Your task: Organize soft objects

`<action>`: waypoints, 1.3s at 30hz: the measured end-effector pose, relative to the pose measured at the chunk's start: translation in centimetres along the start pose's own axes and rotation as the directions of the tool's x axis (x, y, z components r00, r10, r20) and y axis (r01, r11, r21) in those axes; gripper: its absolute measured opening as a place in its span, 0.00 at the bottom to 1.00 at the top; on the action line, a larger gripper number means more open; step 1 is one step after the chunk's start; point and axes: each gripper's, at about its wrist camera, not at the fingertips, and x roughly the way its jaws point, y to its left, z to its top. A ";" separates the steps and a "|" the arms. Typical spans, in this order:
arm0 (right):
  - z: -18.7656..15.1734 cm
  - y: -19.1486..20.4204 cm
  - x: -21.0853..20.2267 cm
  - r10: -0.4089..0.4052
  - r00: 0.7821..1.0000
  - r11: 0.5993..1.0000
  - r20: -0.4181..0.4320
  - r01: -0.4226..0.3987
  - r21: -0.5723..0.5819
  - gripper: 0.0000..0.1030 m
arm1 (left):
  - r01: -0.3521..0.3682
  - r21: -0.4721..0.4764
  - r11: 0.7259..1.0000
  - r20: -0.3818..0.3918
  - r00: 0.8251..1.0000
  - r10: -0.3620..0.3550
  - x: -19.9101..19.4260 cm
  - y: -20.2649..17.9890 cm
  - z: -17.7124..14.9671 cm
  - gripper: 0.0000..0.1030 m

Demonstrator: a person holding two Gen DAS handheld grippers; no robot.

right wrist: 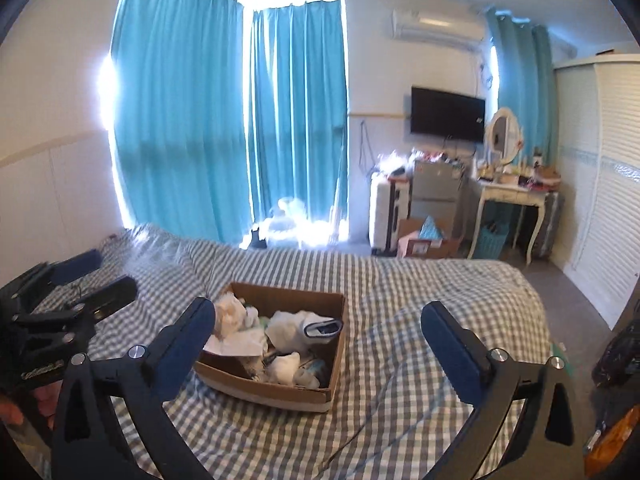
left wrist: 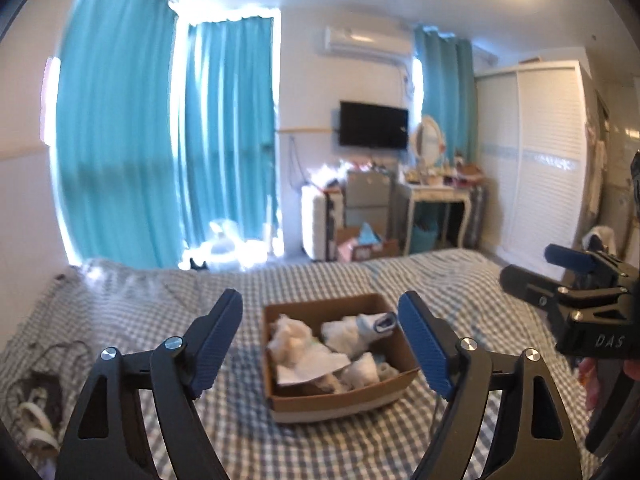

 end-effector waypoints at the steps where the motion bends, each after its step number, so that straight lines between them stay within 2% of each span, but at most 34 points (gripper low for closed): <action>1: -0.2 0.1 -0.6 0.000 1.000 1.000 0.011 0.000 0.005 1.00 | -0.017 0.002 1.000 0.011 1.000 0.017 -0.6 0.1 -0.3 0.79; 4: -1.6 0.5 -1.3 0.006 1.000 1.000 0.026 -0.007 0.023 1.00 | -0.055 -0.003 0.998 0.028 0.998 0.055 -1.6 0.8 -1.5 0.80; 9: -5.1 1.1 -0.9 -0.021 0.999 1.000 0.050 0.019 0.025 1.00 | -0.100 -0.107 0.989 0.036 0.994 0.105 -0.8 2.5 -4.1 0.80; 11: -5.9 1.0 -0.2 -0.061 0.997 0.998 0.056 0.059 0.034 1.00 | -0.125 -0.092 0.988 0.015 0.992 0.127 0.3 2.7 -5.1 0.80; 14: -6.5 0.6 0.9 -0.052 0.998 0.997 0.034 0.050 0.064 1.00 | -0.153 -0.060 0.986 -0.017 0.988 0.152 1.5 2.7 -6.2 0.80; 19: -7.3 0.9 1.6 -0.060 0.998 0.997 0.015 0.060 0.043 1.00 | -0.176 -0.031 0.984 -0.037 0.984 0.175 2.0 2.4 -7.4 0.80; 39: -7.6 0.6 1.7 -0.038 0.999 0.997 -0.001 0.038 0.070 1.00 | -0.155 -0.033 0.987 -0.062 0.986 0.153 1.9 2.2 -7.8 0.80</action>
